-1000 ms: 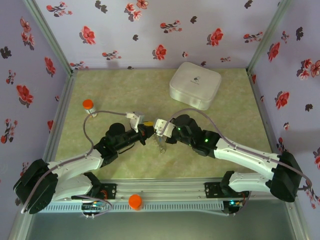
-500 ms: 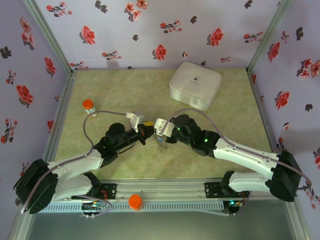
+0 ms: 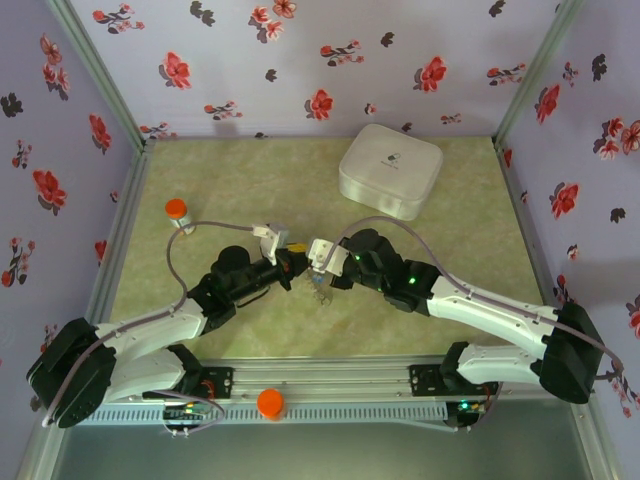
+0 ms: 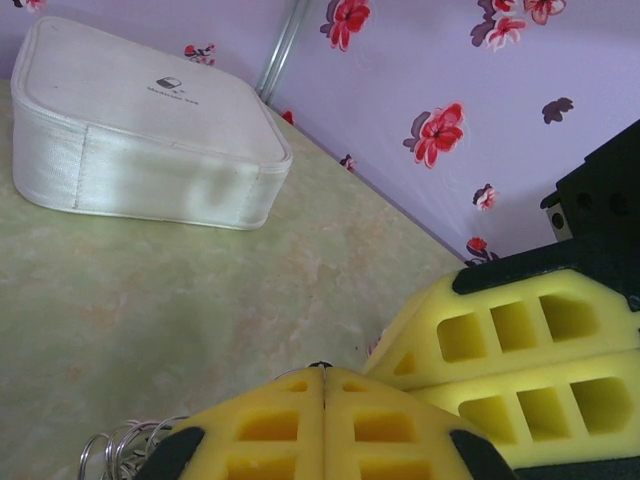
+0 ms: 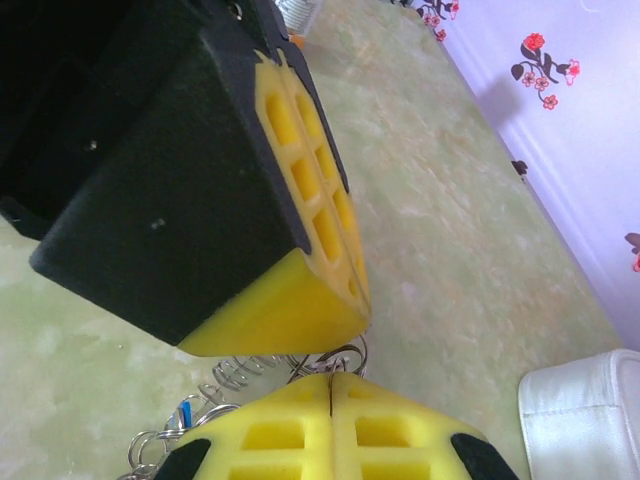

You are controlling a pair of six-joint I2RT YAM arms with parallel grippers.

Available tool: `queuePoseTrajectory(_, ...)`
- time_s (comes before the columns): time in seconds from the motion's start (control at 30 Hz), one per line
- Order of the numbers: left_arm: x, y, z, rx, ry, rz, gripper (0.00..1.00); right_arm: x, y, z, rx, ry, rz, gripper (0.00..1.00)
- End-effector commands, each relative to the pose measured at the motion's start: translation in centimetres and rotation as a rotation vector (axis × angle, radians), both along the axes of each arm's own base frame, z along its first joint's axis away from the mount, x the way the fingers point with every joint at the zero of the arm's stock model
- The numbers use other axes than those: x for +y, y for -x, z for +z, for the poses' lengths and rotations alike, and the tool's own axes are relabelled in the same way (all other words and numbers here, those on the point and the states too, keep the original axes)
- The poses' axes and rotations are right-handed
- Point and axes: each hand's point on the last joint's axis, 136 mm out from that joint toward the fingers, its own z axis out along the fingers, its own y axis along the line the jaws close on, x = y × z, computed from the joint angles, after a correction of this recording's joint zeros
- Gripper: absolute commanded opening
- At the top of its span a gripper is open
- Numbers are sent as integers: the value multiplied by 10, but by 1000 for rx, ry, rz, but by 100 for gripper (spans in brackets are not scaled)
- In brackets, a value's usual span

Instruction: Put the keys on the keyring

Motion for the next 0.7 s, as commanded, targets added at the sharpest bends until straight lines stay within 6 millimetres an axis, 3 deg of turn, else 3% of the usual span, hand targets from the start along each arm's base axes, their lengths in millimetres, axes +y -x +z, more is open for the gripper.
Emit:
queuePoseTrajectory(0.0,-4,2,35,-93,80,-20,0,6,13,-7,83,7,52,0)
queuePoseTrajectory(0.27,-4,6,39,-106,96,-36,0,-8,-6,-10,127,-13,-59,0)
queuePoseTrajectory(0.53,-6,9,38,-105,100,-57,0,-5,-4,-1,164,-75,-46,0)
queuePoseTrajectory(0.67,-5,10,36,-120,95,-59,0,-14,-10,-4,189,-80,-90,0)
